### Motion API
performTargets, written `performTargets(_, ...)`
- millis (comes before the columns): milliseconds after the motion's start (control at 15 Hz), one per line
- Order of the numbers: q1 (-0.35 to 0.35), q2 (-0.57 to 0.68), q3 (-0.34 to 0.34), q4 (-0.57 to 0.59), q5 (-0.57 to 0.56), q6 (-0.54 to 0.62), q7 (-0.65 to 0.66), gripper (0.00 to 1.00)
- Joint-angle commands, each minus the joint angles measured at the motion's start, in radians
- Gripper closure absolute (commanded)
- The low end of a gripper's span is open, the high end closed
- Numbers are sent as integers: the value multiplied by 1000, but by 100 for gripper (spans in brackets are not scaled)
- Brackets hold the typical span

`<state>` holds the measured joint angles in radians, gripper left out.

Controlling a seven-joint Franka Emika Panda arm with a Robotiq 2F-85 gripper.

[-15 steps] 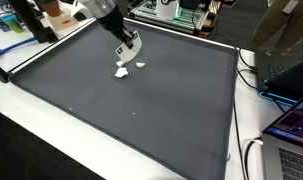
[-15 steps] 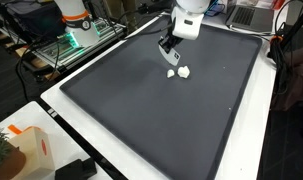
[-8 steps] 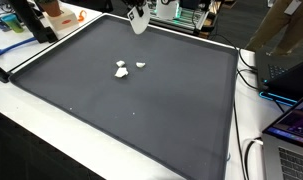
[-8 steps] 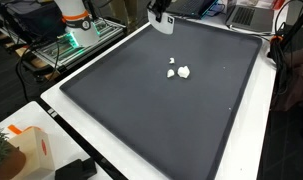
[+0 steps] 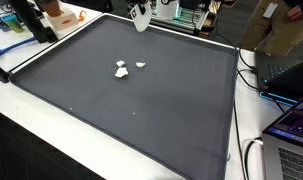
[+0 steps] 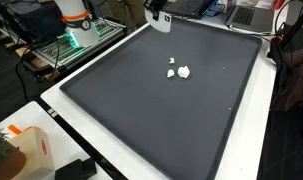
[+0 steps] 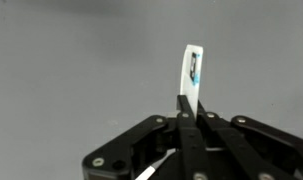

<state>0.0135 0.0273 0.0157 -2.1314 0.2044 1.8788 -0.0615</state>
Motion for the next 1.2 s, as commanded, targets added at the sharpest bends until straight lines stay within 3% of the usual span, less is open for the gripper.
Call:
performTargets(0, 0, -44, 1, -48, -2, -22, -45, 99)
performTargets(200, -6, -109, -5, -91, 20, -122, -195, 99)
performTargets(267, 0, -32, -1, -30, 2, -81, -115, 96)
performTargets(533, 1, -83, -5, -60, 2, -117, -169, 99)
performTargets(867, 13, -81, 9, -25, 22, -196, -60, 99)
performTargets(933, 14, -77, 12, -13, 13, -217, -30, 71)
performTargets(1000, 13, -68, 11, 4, 20, -245, -13, 69)
performTargets(1133, 12, -66, 9, 20, 25, -281, 14, 56)
